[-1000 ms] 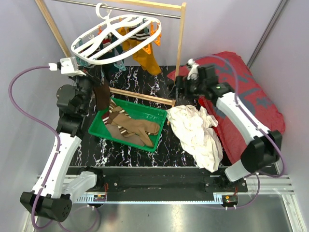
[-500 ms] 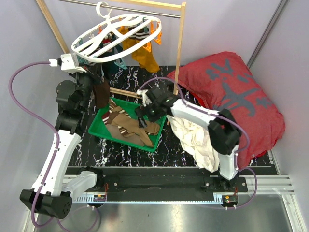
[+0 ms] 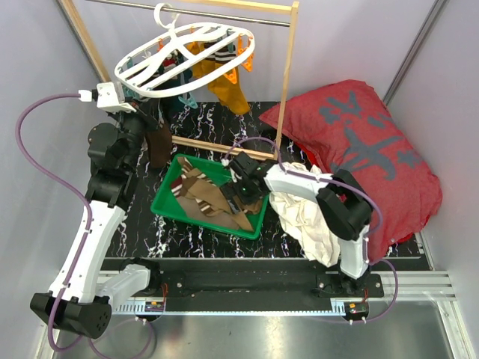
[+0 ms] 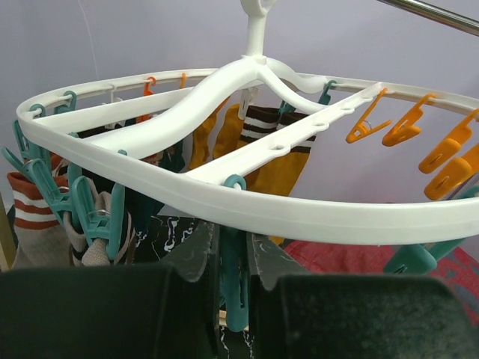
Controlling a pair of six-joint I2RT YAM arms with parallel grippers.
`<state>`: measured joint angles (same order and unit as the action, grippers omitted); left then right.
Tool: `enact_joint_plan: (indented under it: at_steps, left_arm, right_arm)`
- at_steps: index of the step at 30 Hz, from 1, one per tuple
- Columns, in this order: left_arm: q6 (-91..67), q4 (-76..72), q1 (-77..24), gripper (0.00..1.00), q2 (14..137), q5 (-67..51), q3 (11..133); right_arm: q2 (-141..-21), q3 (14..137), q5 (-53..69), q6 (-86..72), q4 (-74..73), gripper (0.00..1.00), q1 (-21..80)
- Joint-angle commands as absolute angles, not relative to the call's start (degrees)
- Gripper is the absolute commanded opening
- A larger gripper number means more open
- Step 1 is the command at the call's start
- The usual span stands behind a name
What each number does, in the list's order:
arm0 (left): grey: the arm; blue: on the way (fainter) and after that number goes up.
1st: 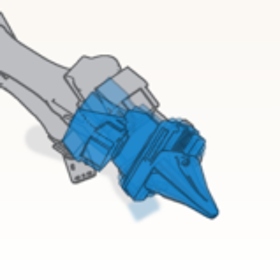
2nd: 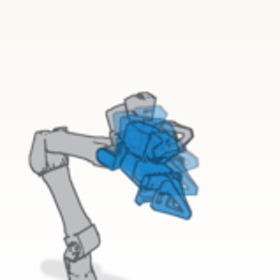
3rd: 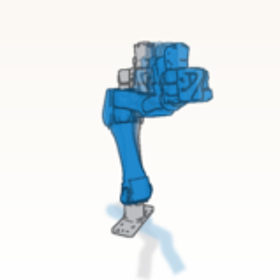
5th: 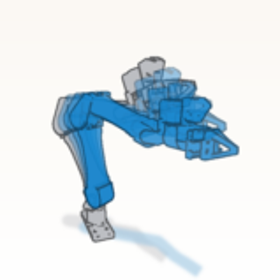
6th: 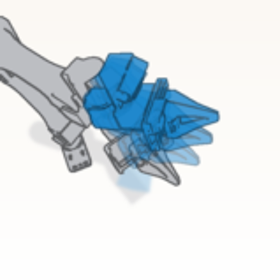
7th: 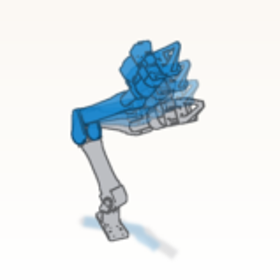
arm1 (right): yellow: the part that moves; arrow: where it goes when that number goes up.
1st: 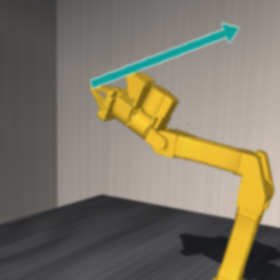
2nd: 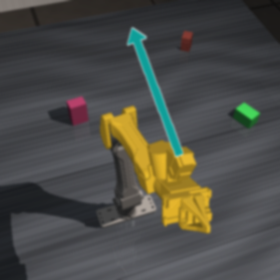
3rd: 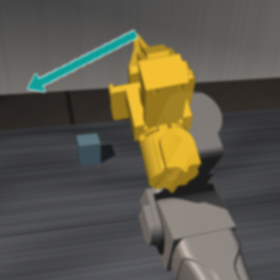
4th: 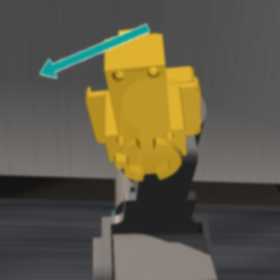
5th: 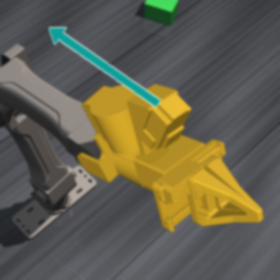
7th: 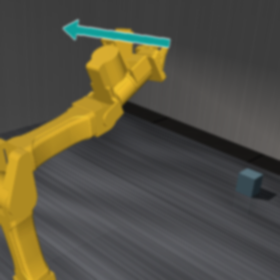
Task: Clip the socks to the hanger
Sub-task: Move the bin to the center of the board, then pick up the sock from the bin.
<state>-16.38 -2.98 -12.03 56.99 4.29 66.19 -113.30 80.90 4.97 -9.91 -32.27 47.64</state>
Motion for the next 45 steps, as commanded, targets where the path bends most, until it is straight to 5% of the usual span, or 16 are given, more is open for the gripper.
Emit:
enact_joint_plan:
  at_steps: [1,14,26,35,45]
  left_arm:
    - [-14.50,2.81,-12.13,0.00,56.69,5.18,67.06]
    - [-14.06,2.81,-12.22,0.00,56.08,4.66,65.30]
    - [-15.21,2.64,-12.22,0.00,55.90,4.75,63.98]
    - [-16.35,2.64,-12.22,0.00,55.72,4.22,63.19]
    - [-17.05,2.99,-12.22,0.00,55.72,3.43,63.11]
  right_arm:
    - [-107.14,74.19,-3.16,-14.76,-44.29,1.00,47.20]
    - [-96.59,86.91,5.97,-4.23,-36.58,0.95,48.78]
    - [-110.21,92.20,15.90,4.66,-20.49,0.71,55.81]
    - [-118.91,92.46,17.31,6.06,-16.00,0.44,56.95]
    - [-121.63,90.44,19.69,6.06,-16.35,0.41,58.01]
